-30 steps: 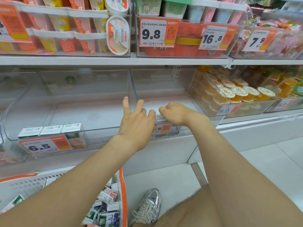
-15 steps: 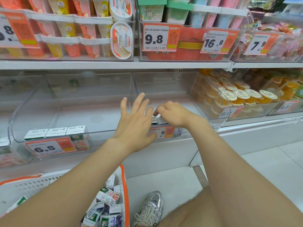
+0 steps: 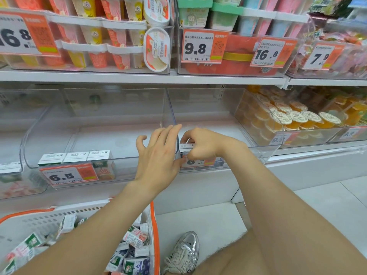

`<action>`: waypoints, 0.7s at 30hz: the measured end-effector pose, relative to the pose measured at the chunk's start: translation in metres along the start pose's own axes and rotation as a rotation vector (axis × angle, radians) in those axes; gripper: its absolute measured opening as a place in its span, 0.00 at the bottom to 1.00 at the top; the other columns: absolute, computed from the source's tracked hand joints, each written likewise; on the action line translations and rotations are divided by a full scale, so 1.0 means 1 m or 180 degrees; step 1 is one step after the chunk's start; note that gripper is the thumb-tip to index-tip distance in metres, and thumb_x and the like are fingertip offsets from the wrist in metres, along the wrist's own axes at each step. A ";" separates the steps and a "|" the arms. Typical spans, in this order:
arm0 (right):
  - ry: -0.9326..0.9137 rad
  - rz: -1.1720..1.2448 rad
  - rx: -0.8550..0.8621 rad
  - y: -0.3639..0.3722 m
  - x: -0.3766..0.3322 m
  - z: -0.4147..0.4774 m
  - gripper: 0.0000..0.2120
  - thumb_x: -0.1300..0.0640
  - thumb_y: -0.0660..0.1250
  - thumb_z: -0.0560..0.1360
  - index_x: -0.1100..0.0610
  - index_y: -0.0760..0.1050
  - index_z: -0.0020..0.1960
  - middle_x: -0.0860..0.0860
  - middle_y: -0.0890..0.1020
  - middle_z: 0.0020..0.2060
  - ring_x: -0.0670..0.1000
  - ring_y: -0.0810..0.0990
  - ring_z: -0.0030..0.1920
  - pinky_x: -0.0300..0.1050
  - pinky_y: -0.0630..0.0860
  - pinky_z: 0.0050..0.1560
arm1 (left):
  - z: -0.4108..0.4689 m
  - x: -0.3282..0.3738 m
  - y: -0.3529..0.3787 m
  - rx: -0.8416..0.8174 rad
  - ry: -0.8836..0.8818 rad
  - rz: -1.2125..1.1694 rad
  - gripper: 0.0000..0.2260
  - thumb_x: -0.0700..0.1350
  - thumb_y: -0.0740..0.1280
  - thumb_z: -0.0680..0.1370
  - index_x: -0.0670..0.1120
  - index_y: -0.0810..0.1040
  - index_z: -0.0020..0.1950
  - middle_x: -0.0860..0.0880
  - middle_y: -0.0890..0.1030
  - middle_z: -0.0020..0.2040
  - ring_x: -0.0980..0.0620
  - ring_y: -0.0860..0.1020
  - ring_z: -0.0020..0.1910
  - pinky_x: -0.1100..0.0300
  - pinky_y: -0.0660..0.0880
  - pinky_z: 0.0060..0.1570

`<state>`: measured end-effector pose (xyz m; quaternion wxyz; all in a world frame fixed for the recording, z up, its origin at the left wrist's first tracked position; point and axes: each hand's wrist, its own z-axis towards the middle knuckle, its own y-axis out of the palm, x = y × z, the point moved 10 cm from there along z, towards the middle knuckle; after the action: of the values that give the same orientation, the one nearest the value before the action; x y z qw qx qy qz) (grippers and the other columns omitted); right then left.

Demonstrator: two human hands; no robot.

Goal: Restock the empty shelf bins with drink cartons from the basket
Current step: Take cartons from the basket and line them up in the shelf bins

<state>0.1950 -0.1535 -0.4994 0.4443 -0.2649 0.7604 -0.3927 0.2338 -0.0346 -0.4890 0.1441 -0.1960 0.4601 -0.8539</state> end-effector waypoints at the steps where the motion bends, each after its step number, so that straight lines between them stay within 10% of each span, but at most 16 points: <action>1: -0.0045 0.0014 0.0049 0.000 0.000 -0.001 0.29 0.52 0.74 0.67 0.51 0.74 0.68 0.49 0.81 0.56 0.49 0.83 0.43 0.48 0.83 0.33 | 0.000 0.000 0.000 0.0007 0.0005 -0.0020 0.39 0.57 0.77 0.74 0.51 0.63 0.81 0.51 0.72 0.75 0.48 0.70 0.73 0.40 0.60 0.68; 6: -0.0013 -0.0364 0.0361 -0.003 0.018 -0.011 0.44 0.35 0.71 0.59 0.38 0.66 0.74 0.45 0.78 0.67 0.51 0.76 0.66 0.52 0.74 0.67 | -0.002 -0.006 -0.001 0.0098 -0.0056 -0.0124 0.41 0.62 0.74 0.74 0.51 0.61 0.81 0.52 0.78 0.68 0.47 0.73 0.67 0.44 0.62 0.66; 10: -0.0130 -0.0150 0.0982 -0.026 0.012 -0.033 0.33 0.42 0.71 0.69 0.43 0.71 0.74 0.46 0.79 0.65 0.48 0.80 0.58 0.51 0.78 0.62 | -0.005 -0.008 -0.001 -0.0035 0.0018 -0.0346 0.40 0.62 0.74 0.75 0.50 0.61 0.81 0.51 0.75 0.68 0.46 0.72 0.67 0.48 0.62 0.66; 14: -0.0744 0.0250 0.1661 -0.036 -0.043 -0.073 0.11 0.56 0.65 0.76 0.49 0.80 0.57 0.45 0.82 0.40 0.45 0.81 0.42 0.45 0.79 0.45 | -0.019 -0.007 -0.030 0.0302 0.0417 -0.0399 0.22 0.50 0.72 0.77 0.46 0.74 0.68 0.49 0.77 0.61 0.43 0.75 0.59 0.49 0.68 0.59; 18: -0.0778 -0.0318 0.0557 0.040 -0.093 -0.080 0.07 0.56 0.63 0.76 0.50 0.80 0.48 0.46 0.80 0.33 0.47 0.77 0.39 0.47 0.78 0.44 | -0.058 -0.034 -0.059 0.0621 0.0651 -0.0275 0.03 0.42 0.70 0.77 0.45 0.78 0.49 0.50 0.76 0.44 0.45 0.74 0.44 0.50 0.68 0.44; 21: -0.0780 -0.0979 -0.0520 0.123 -0.112 -0.073 0.10 0.56 0.63 0.78 0.57 0.81 0.54 0.52 0.83 0.43 0.56 0.78 0.48 0.52 0.80 0.51 | -0.104 -0.074 -0.034 -0.0227 0.0370 -0.0346 0.02 0.46 0.67 0.79 0.49 0.76 0.50 0.54 0.78 0.40 0.47 0.75 0.38 0.52 0.67 0.39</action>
<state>0.1763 0.0248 -0.5279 0.4453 -0.4588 0.6806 -0.3579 0.2487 0.0910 -0.5271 0.0634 -0.1758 0.4865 -0.8534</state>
